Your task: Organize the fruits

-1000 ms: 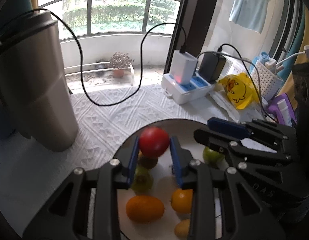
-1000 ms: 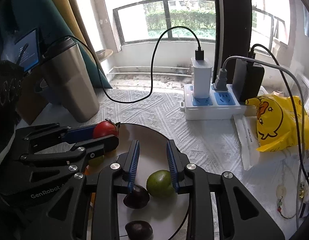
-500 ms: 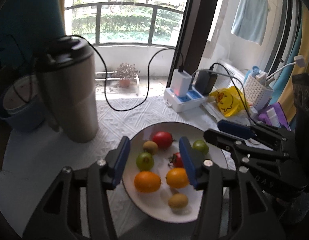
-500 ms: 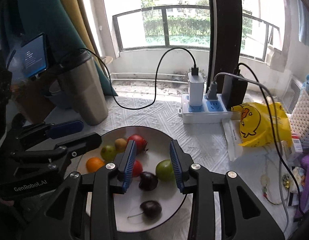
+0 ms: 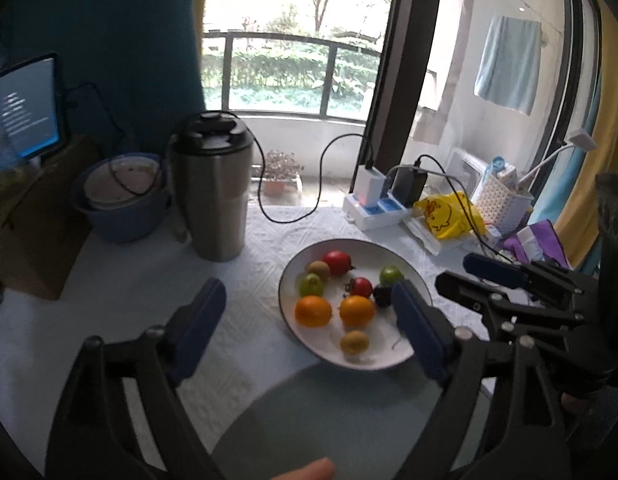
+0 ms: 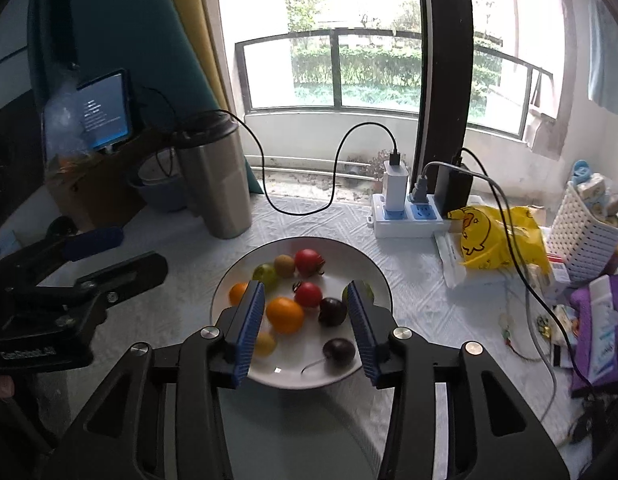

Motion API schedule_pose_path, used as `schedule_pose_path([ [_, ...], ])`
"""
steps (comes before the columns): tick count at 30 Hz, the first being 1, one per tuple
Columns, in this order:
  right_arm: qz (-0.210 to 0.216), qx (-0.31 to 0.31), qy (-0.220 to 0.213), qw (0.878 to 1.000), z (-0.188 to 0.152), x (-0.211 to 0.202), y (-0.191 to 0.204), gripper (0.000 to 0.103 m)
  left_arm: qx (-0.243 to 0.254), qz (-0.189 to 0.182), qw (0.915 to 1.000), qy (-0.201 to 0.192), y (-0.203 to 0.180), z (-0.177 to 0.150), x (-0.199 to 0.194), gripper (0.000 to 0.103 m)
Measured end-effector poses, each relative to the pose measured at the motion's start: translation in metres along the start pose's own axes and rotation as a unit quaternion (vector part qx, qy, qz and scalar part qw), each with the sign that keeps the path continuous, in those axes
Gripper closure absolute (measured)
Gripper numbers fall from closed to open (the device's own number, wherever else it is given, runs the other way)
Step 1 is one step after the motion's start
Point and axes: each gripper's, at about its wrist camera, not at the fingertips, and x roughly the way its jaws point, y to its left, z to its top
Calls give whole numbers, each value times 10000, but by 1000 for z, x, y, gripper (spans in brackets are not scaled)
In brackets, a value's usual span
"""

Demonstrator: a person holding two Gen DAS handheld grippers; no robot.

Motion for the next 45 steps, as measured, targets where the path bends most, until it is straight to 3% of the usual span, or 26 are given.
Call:
schedule_pose_path([
  [7, -99, -7, -59, 9999, -16, -36, 13, 56, -119, 146, 9996, -187, 1, -18, -44, 13],
  [8, -114, -21, -81, 9999, -18, -42, 16, 54, -112, 185, 9996, -193, 0, -22, -51, 12],
  [10, -132, -29, -119, 9998, -22, -52, 19, 40, -68, 267, 9994, -201, -2, -28, -62, 12],
  [11, -142, -26, -147, 9998, -24, -58, 22, 39, -59, 296, 9993, -216, -3, -30, -66, 12],
  [32, -250, -118, -1115, 9934, -33, -195, 66, 30, 46, 660, 9918, -1094, -16, -38, -188, 12],
  [45, -431, -218, -1473, 9879, -35, -242, 79, 30, 105, 681, 9856, -1544, -19, -37, -240, 12],
])
